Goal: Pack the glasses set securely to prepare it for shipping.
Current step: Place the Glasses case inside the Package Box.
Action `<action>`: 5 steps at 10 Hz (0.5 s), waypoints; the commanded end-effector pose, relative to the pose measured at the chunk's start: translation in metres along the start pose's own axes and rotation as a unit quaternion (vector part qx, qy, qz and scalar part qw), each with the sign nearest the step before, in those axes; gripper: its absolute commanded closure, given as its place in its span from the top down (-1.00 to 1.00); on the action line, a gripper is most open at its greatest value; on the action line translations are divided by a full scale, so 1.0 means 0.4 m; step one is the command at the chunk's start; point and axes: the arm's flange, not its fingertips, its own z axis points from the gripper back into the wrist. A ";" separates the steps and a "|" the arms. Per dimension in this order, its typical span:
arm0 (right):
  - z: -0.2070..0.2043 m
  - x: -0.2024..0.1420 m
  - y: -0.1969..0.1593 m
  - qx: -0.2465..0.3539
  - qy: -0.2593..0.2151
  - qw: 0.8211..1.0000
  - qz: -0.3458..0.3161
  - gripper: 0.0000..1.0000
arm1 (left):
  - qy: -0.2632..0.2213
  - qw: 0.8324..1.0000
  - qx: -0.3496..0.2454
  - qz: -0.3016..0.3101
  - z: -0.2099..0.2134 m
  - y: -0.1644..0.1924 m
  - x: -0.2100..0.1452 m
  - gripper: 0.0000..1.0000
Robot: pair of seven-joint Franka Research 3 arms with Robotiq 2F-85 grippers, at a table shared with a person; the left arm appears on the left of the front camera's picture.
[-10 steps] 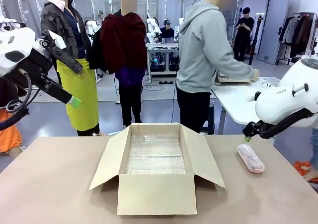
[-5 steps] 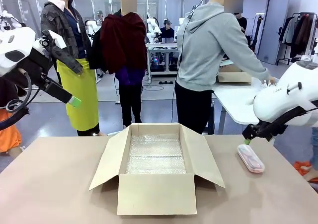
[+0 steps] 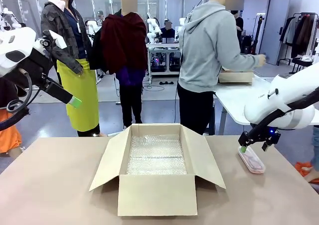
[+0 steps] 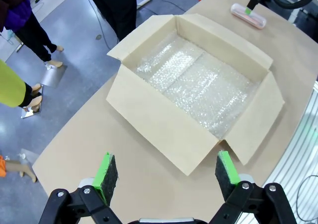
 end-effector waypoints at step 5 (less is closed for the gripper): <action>-0.078 0.042 0.016 0.001 0.056 0.998 -0.020 1.00 | -0.001 1.000 0.002 -0.003 0.005 0.003 0.002 1.00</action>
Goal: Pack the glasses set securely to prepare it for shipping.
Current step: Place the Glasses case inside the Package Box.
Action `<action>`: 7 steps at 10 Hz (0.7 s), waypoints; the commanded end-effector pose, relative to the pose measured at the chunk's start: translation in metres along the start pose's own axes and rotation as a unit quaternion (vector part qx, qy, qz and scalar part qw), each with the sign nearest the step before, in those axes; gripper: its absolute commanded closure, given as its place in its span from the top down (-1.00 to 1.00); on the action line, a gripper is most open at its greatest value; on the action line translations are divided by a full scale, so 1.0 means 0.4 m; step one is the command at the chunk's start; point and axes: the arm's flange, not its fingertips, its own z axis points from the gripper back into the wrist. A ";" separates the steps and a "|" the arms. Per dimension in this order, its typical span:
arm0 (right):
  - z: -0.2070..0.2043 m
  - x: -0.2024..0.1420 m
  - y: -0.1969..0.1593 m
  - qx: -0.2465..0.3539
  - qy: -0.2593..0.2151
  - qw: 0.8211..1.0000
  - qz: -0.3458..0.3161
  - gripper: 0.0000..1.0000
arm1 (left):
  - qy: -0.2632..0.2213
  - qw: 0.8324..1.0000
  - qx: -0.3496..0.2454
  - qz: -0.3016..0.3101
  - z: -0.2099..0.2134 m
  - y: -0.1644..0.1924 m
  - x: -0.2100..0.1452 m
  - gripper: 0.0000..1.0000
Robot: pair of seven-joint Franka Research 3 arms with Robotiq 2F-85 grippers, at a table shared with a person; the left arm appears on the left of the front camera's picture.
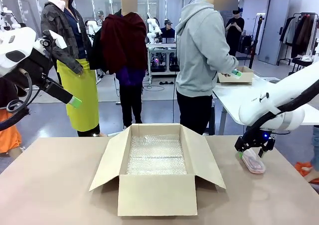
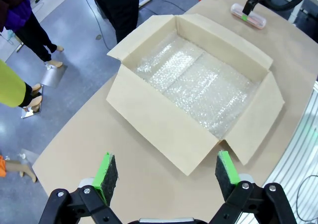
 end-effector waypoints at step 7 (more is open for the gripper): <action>-0.014 0.010 0.008 -0.003 0.022 1.000 -0.021 0.09 | -0.001 1.000 0.002 -0.003 0.005 0.003 0.002 1.00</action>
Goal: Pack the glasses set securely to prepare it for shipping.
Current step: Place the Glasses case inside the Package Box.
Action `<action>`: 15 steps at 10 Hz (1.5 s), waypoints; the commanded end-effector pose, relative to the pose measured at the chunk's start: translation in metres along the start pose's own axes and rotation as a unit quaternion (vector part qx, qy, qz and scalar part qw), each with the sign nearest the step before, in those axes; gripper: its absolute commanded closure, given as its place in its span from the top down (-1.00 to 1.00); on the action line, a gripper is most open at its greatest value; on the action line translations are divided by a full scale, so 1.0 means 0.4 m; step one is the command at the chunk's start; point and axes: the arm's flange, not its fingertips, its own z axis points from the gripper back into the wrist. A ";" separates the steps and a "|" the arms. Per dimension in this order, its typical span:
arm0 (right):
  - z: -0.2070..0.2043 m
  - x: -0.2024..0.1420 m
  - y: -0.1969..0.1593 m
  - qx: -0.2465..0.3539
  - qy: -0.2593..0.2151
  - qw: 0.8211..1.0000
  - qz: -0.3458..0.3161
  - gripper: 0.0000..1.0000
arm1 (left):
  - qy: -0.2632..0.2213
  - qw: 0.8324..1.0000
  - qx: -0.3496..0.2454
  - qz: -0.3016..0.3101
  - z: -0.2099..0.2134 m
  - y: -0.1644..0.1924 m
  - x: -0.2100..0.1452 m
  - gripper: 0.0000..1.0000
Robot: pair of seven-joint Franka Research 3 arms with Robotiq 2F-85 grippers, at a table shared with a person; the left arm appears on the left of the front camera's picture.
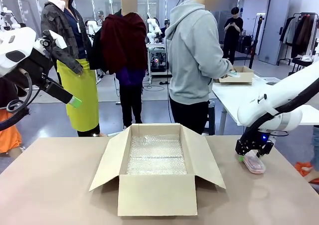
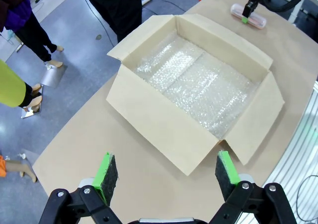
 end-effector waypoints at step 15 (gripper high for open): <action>0.393 -0.056 0.311 0.054 0.031 0.807 0.587 -0.47 | -0.001 1.000 0.002 -0.003 0.005 0.003 0.002 1.00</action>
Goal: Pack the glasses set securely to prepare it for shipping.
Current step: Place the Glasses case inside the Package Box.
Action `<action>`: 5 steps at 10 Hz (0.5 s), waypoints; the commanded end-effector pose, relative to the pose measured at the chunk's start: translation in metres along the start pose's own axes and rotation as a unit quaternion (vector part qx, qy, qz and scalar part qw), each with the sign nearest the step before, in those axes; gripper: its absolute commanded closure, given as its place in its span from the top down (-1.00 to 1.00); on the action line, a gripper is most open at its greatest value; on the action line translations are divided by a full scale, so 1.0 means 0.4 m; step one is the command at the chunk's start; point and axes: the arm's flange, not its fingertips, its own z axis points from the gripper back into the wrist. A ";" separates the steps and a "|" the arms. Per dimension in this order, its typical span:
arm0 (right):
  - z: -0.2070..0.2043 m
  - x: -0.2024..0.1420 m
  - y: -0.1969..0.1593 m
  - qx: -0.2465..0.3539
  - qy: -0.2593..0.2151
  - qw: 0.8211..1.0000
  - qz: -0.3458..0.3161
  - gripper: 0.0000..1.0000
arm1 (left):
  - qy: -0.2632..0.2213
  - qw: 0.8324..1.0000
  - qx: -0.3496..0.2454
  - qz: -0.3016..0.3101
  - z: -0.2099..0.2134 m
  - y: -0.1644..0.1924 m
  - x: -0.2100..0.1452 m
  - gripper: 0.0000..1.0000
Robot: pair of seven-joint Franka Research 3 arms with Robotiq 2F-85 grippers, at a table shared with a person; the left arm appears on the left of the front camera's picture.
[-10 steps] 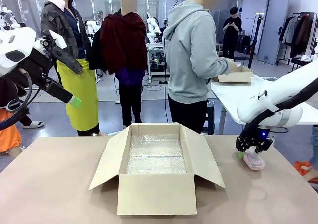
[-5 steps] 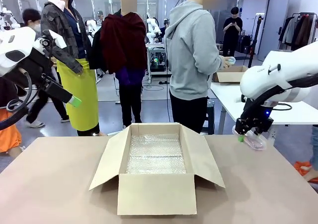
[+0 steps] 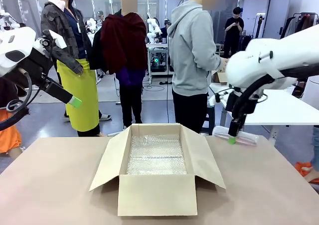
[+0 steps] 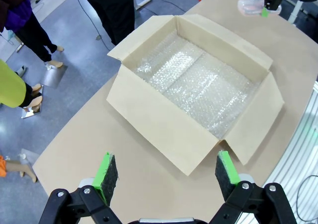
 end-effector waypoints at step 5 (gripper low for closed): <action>-0.017 0.398 0.102 -0.011 -0.026 0.977 0.212 -0.47 | -0.001 1.000 0.002 -0.002 0.004 0.003 0.001 1.00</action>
